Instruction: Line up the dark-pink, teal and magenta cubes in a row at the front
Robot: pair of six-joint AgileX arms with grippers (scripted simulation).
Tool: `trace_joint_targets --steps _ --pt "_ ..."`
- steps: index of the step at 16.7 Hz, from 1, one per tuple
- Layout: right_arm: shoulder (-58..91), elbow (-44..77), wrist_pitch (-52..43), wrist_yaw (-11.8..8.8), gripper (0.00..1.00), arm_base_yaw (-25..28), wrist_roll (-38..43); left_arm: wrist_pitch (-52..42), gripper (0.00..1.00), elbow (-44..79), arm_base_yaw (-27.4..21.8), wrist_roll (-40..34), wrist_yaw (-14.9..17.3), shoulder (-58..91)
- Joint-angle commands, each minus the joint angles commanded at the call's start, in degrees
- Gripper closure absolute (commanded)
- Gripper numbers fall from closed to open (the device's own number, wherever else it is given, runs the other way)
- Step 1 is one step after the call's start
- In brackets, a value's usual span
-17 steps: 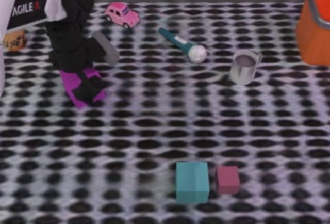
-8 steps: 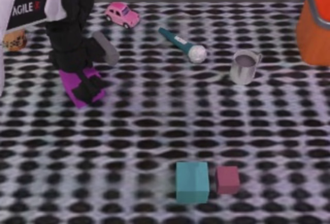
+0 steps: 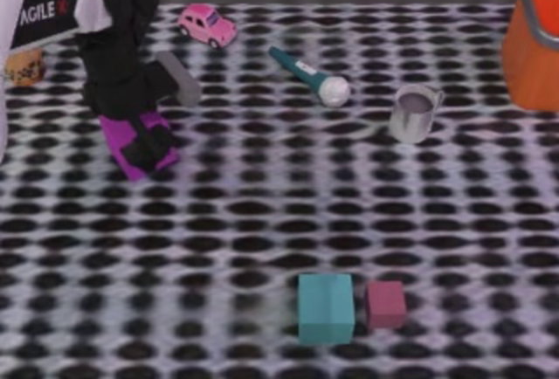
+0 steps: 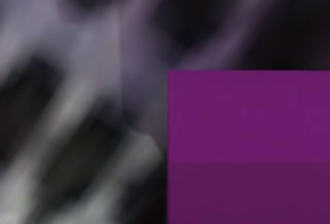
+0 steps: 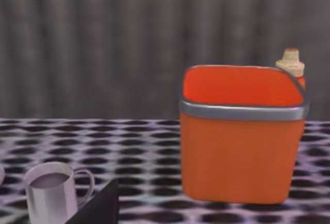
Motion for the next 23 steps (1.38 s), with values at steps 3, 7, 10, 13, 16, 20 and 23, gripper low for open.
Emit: trace_joint_targets --steps 3,7,10,13,16,20,23 --pt "0.0 0.0 0.0 0.0 0.0 0.0 0.0 -5.5 1.0 3.9 0.3 0.1 0.0 -1.5" --pt "0.0 0.0 0.0 0.0 0.0 0.0 0.0 -12.0 1.0 8.3 1.1 -0.2 -0.1 -3.5" --pt "0.0 0.0 0.0 0.0 0.0 0.0 0.0 -12.2 1.0 8.5 1.1 -0.3 -0.1 -3.6" --pt "0.0 0.0 0.0 0.0 0.0 0.0 0.0 -11.7 1.0 7.6 0.3 0.0 -0.1 -4.1" --pt "0.0 0.0 0.0 0.0 0.0 0.0 0.0 -9.9 1.0 1.8 -3.0 0.8 -0.1 -8.9" --pt "0.0 0.0 0.0 0.0 0.0 0.0 0.0 -6.3 1.0 -12.3 -10.4 2.8 -0.2 -18.9" --pt "0.0 0.0 0.0 0.0 0.0 0.0 0.0 -3.3 1.0 -25.8 -16.6 4.2 -0.3 -27.6"
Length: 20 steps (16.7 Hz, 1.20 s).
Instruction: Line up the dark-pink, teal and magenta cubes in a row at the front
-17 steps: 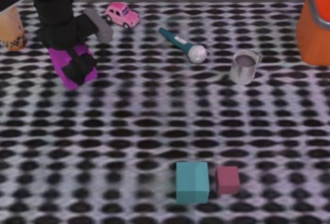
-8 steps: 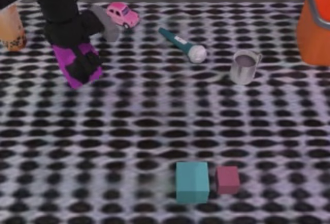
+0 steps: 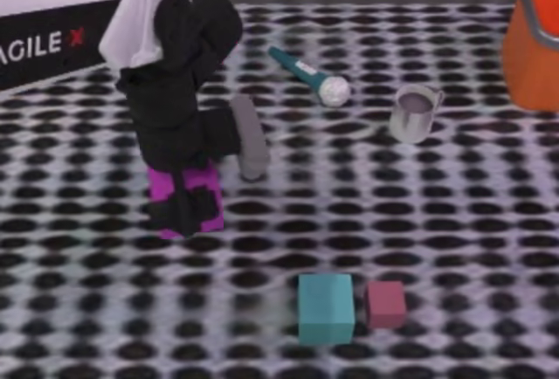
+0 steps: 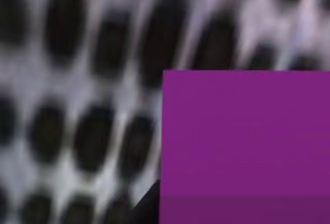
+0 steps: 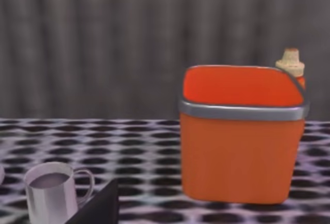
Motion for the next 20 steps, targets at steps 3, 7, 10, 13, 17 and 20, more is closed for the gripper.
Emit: trace_joint_targets --steps 3,7,10,13,17,20 --pt "0.0 0.0 0.0 0.0 0.0 0.0 0.0 2.9 1.0 -10.9 -5.6 1.3 -0.1 -7.9" --pt "0.0 0.0 0.0 0.0 0.0 0.0 0.0 4.9 1.0 -17.1 -9.6 2.3 -0.2 -13.5" --pt "0.0 0.0 0.0 0.0 0.0 0.0 0.0 5.0 1.0 -17.2 -9.7 2.3 -0.2 -13.6" --pt "0.0 0.0 0.0 0.0 0.0 0.0 0.0 5.8 1.0 -17.7 -9.5 2.4 -0.2 -12.9" --pt "0.0 0.0 0.0 0.0 0.0 0.0 0.0 14.6 1.0 -21.9 -9.9 2.4 -0.2 -9.3" --pt "0.0 0.0 0.0 0.0 0.0 0.0 0.0 20.1 1.0 -25.1 -9.9 2.2 -0.2 -6.6"
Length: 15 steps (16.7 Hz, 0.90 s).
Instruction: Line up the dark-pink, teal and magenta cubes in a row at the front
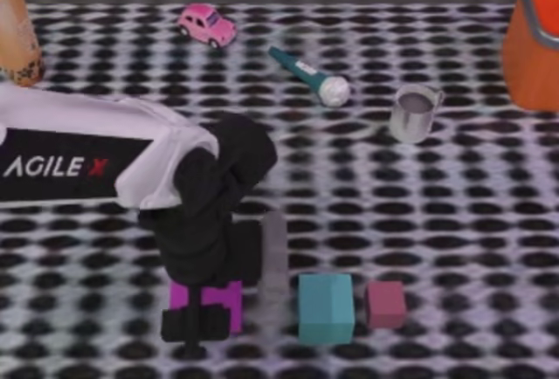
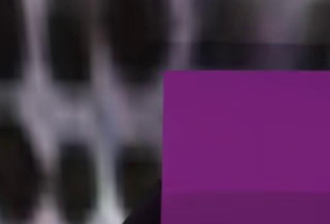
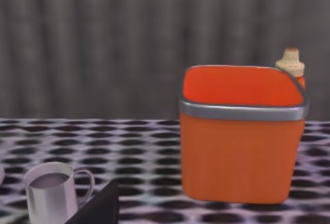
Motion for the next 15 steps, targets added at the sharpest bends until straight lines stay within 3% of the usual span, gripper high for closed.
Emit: trace_joint_targets --steps 5,15 --pt "0.0 0.0 0.0 0.0 0.0 0.0 0.0 0.7 1.0 -0.5 0.0 0.0 0.0 0.4" --pt "0.0 0.0 0.0 0.0 0.0 0.0 0.0 0.7 0.25 -0.5 0.0 0.0 0.0 0.4"
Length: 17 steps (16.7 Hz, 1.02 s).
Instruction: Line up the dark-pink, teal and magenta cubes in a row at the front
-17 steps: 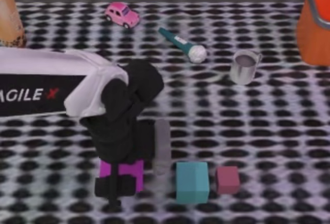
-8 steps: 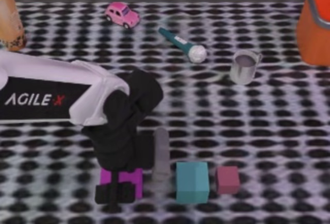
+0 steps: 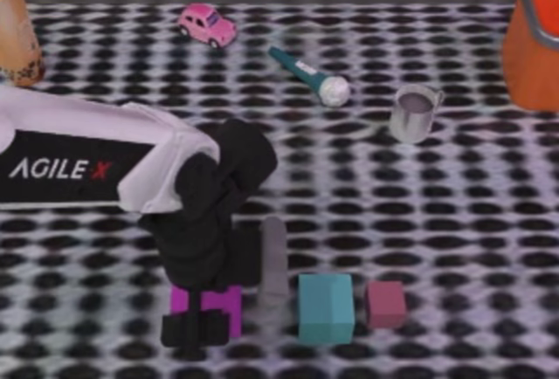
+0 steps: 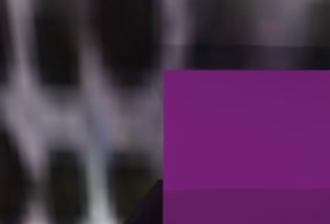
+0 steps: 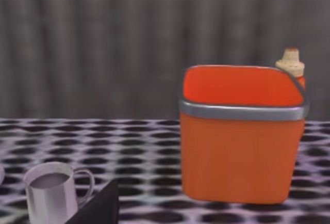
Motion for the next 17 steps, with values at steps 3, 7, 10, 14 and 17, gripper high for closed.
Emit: trace_joint_targets --steps 3,7,10,14,17 --pt "0.0 0.0 0.0 0.0 0.0 0.0 0.0 0.0 0.02 0.0 0.0 0.0 0.0 0.0" --pt "0.0 0.0 0.0 0.0 0.0 0.0 0.0 0.0 0.0 0.0 0.0 0.0 0.0 0.0" --pt "0.0 0.0 0.0 0.0 0.0 0.0 0.0 0.0 0.0 0.0 0.0 0.0 0.0 0.0" --pt "0.0 0.0 0.0 0.0 0.0 0.0 0.0 -1.0 0.0 0.7 0.0 0.2 0.0 -0.4" --pt "0.0 0.0 0.0 0.0 0.0 0.0 0.0 -6.3 0.0 3.8 0.1 0.4 0.0 -2.6"
